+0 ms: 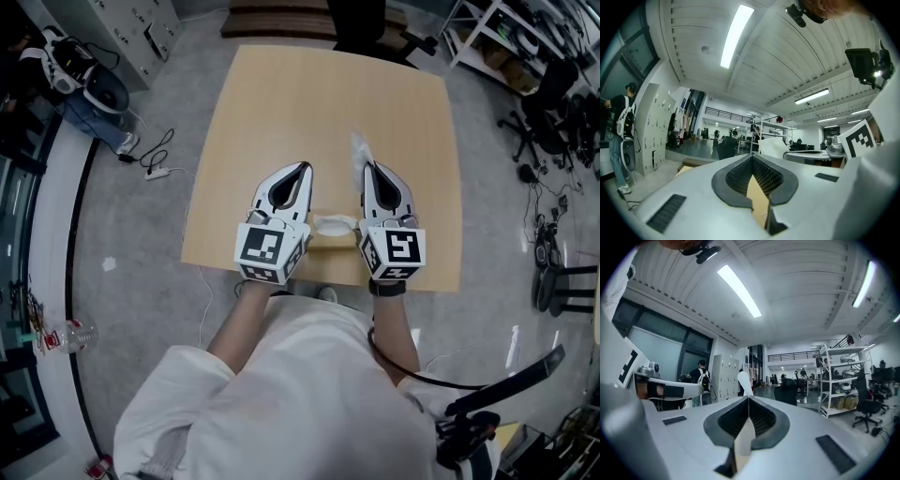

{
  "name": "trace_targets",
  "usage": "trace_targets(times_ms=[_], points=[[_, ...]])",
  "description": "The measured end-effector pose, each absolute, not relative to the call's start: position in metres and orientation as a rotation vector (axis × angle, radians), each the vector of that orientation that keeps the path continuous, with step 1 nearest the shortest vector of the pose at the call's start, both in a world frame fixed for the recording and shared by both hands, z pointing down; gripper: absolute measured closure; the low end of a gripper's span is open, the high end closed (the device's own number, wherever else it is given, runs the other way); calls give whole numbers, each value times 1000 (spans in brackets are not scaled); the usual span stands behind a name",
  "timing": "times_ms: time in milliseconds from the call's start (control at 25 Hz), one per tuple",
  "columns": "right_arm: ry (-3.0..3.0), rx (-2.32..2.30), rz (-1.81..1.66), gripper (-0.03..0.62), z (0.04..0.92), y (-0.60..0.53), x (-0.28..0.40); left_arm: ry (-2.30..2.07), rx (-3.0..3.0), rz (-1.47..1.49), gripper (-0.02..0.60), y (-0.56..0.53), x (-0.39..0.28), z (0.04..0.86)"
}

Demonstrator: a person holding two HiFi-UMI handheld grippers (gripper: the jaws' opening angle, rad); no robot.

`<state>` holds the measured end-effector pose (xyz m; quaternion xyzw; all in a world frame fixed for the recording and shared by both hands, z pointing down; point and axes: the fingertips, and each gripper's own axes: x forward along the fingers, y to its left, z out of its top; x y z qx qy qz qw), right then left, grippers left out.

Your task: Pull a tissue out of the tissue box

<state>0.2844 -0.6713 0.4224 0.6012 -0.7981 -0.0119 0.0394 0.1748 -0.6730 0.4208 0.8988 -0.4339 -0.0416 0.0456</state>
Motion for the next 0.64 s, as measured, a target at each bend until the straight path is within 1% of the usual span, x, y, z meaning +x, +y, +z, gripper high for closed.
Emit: trace_targets(times_ms=[640], points=[[-2366,1906,37,591,437,-671,298,-1296,2733,-103,589,-672,177,431]])
